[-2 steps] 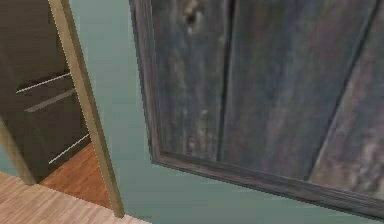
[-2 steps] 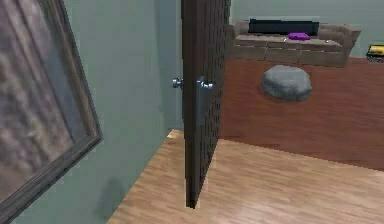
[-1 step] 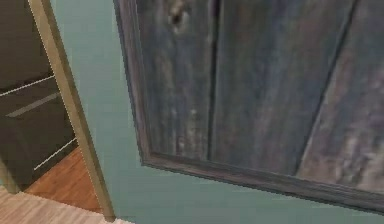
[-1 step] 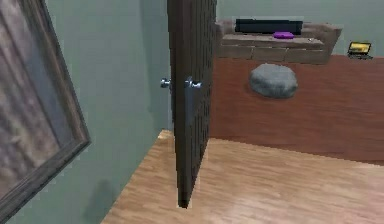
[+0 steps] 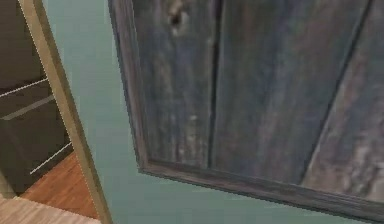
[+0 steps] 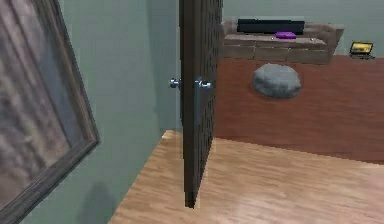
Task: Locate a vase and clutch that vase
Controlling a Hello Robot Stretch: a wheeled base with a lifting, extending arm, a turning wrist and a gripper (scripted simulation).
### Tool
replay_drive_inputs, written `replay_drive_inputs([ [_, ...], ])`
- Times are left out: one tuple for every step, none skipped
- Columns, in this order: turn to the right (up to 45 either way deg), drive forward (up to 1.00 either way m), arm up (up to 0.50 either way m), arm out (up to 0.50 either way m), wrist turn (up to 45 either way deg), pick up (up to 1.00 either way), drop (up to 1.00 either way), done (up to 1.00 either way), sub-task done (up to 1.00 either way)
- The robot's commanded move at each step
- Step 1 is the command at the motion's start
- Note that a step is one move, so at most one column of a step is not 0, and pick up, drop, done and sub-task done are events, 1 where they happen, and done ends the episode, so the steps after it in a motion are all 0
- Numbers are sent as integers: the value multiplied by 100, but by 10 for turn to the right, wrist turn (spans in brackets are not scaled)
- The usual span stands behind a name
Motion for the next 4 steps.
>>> replay_drive_inputs([
  [-450, 0, 0, 0, 0, 0, 0, 0, 0],
  [-150, 0, 0, 0, 0, 0, 0, 0, 0],
  [0, 60, 0, 0, 0, 0, 0, 0, 0],
  [60, 0, 0, 0, 0, 0, 0, 0, 0],
])
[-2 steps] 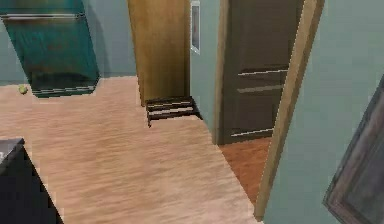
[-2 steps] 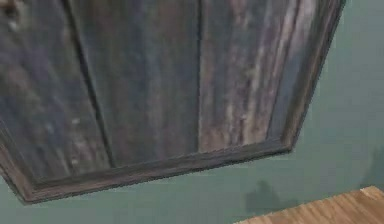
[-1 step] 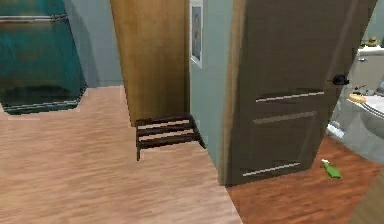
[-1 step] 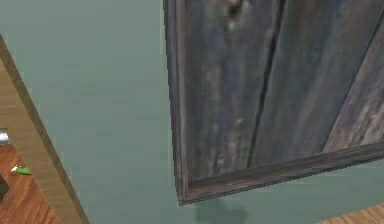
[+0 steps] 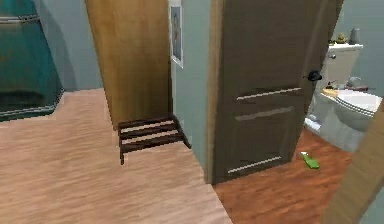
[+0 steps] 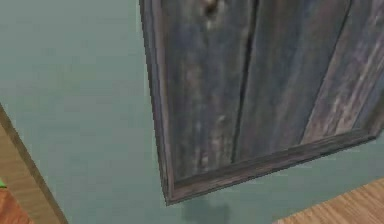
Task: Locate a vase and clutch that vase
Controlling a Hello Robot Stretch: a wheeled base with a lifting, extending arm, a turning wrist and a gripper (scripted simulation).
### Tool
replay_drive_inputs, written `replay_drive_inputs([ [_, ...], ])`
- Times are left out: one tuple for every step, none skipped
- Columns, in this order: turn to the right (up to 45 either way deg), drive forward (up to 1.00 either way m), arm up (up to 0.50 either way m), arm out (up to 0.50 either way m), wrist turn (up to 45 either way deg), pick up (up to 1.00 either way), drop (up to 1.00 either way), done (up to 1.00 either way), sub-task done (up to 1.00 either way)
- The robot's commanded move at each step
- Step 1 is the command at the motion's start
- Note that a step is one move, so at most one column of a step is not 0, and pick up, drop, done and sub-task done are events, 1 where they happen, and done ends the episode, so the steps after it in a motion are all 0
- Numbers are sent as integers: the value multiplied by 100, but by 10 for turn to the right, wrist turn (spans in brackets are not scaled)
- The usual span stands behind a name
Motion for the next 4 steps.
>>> replay_drive_inputs([
  [0, 80, 0, 0, 0, 0, 0, 0, 0],
  [450, 0, 0, 0, 0, 0, 0, 0, 0],
  [210, 0, 0, 0, 0, 0, 0, 0, 0],
  [0, 30, 0, 0, 0, 0, 0, 0, 0],
])
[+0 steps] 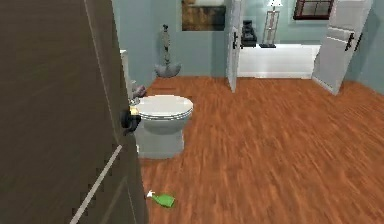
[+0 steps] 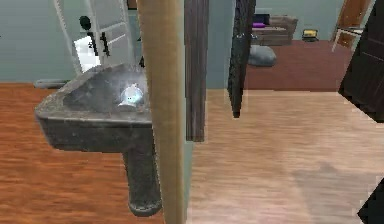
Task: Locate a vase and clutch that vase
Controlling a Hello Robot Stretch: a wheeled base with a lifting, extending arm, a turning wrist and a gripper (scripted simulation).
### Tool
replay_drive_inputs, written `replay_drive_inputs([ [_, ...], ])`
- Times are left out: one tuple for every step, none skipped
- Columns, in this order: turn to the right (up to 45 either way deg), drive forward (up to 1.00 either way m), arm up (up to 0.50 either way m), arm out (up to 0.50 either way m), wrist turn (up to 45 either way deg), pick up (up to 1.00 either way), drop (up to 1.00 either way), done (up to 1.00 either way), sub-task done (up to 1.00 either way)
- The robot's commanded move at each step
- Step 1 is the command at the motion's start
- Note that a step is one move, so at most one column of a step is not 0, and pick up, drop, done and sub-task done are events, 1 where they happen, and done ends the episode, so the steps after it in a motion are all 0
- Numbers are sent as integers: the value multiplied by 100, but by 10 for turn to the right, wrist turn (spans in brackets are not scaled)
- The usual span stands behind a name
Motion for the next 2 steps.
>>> replay_drive_inputs([
  [210, 0, 0, 0, 0, 0, 0, 0, 0],
  [0, 95, 0, 0, 0, 0, 0, 0, 0],
])
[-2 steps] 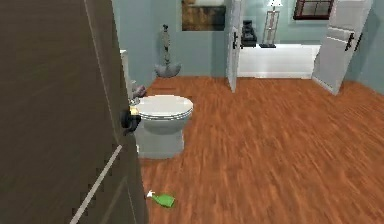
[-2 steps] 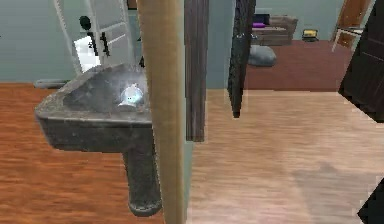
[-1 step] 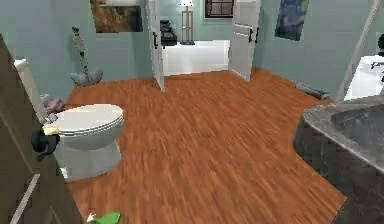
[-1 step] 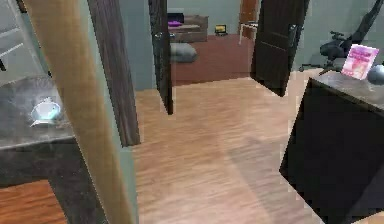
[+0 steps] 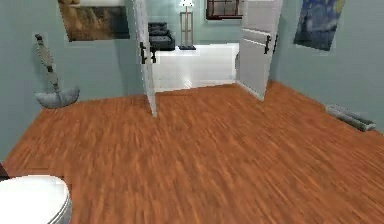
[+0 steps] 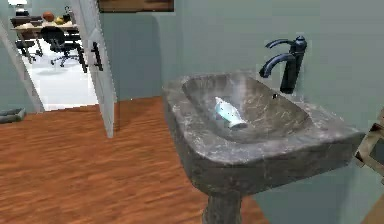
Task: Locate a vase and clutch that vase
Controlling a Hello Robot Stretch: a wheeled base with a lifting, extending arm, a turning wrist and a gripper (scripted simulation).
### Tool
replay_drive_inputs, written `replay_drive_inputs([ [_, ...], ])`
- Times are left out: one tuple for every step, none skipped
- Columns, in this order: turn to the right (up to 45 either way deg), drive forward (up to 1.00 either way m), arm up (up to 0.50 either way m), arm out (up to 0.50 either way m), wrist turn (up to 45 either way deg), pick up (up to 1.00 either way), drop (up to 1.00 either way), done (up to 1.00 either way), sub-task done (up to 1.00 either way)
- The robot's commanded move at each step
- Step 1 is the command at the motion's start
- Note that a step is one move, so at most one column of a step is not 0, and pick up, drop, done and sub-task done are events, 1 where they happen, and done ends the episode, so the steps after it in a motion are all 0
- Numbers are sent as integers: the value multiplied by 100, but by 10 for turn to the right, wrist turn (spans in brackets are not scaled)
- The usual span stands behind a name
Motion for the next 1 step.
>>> replay_drive_inputs([
  [420, 0, 0, 0, 0, 0, 0, 0, 0],
])
